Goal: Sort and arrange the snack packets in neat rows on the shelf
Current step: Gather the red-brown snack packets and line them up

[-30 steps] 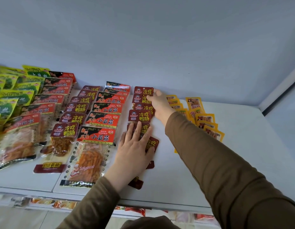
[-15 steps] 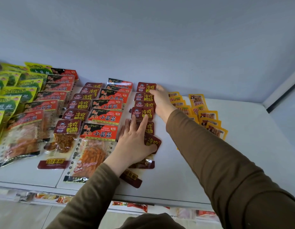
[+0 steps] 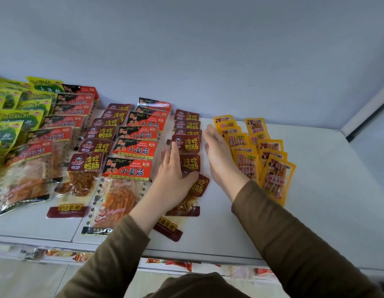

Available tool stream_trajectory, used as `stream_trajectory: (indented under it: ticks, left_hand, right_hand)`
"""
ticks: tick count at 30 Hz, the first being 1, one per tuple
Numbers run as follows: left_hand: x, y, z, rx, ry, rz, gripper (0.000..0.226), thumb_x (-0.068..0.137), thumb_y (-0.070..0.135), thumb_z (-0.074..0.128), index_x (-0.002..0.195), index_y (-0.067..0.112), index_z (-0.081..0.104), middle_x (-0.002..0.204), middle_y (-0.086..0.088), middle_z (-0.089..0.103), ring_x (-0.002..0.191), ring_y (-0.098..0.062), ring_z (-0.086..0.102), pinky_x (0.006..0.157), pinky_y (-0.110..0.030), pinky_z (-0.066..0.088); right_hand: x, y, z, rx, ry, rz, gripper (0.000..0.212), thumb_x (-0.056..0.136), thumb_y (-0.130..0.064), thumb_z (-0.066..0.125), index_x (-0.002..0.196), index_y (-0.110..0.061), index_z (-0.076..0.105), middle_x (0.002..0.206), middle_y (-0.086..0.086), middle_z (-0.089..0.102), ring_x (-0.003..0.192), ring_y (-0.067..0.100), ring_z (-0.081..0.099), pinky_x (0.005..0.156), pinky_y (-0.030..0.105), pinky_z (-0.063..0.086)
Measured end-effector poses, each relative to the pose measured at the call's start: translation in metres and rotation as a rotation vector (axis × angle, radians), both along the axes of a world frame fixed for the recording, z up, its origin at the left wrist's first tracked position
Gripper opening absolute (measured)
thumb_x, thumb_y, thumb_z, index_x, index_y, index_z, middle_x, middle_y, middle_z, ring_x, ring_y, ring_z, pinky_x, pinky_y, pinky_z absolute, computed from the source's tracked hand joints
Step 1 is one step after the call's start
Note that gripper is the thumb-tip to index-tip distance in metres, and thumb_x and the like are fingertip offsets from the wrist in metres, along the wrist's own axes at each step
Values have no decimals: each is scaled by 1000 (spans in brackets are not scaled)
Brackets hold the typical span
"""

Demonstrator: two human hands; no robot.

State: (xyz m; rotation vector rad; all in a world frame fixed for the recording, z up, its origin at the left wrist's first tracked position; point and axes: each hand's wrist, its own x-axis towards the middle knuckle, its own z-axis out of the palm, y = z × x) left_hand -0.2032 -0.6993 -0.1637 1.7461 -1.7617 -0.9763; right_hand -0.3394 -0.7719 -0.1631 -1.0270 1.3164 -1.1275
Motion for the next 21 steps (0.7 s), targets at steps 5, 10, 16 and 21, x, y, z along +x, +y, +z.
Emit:
stream_trajectory:
  ticks: [5,10,16,21]
  left_hand:
    - [-1,-49,10,60,107,75,95,84,52,49,159,36,-8,168,-4,13,150,-36,26,115,-58,38]
    - [-6,-63,9,100,109,123,100,84,52,45,159,31,-18,168,-10,14,150,-38,27,118,-59,33]
    - [3,-62,16,98,199,88,81,101,33,48,160,37,-7,164,-11,25,137,-32,46,101,-48,54]
    - [12,-10,42,-113,52,-92,69,109,22,40,162,42,2,172,10,-1,158,-18,5,124,-43,24]
  right_hand:
    - [10,-3,5,8,-78,24,54,109,-32,41,159,-17,26,159,2,38,136,11,42,103,26,37]
    - [21,-8,11,36,-60,19,60,104,-47,41,158,-22,31,157,2,43,143,19,42,119,46,35]
    - [14,5,25,69,-120,17,50,110,-35,35,157,-20,30,155,1,44,134,15,48,103,26,43]
    - [-12,29,17,37,-112,39,53,109,-39,40,158,-25,29,165,-6,29,151,14,28,122,36,25]
